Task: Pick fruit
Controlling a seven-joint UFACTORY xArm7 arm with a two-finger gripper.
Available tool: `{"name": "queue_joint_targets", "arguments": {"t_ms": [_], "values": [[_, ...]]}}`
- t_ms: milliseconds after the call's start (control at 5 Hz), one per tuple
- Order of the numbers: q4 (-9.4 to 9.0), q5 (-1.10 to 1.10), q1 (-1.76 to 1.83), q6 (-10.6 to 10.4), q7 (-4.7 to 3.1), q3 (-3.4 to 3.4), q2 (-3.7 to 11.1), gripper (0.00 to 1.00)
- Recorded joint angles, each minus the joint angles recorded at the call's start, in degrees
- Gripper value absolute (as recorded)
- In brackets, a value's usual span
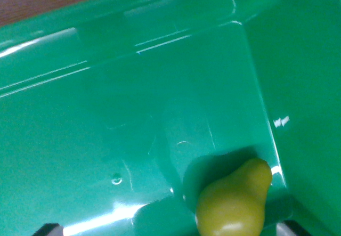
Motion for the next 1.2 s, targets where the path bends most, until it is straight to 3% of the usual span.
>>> {"name": "queue_joint_targets", "arguments": {"t_ms": [200, 400, 600, 800, 1000, 1200], "values": [[-2.57, -0.52, -0.82, -2.7, 2.68, -0.31, 0.68, 0.0], [-2.57, -0.52, -0.82, -2.7, 2.68, -0.31, 0.68, 0.0], [-5.19, -1.05, -1.65, -5.4, 5.41, -0.63, 1.38, 0.0], [-5.19, -1.05, -1.65, -5.4, 5.41, -0.63, 1.38, 0.0], [-7.69, -1.55, -2.44, -8.0, 8.01, -0.94, 2.04, 0.0], [-7.69, -1.55, -2.44, -8.0, 8.01, -0.94, 2.04, 0.0]]}}
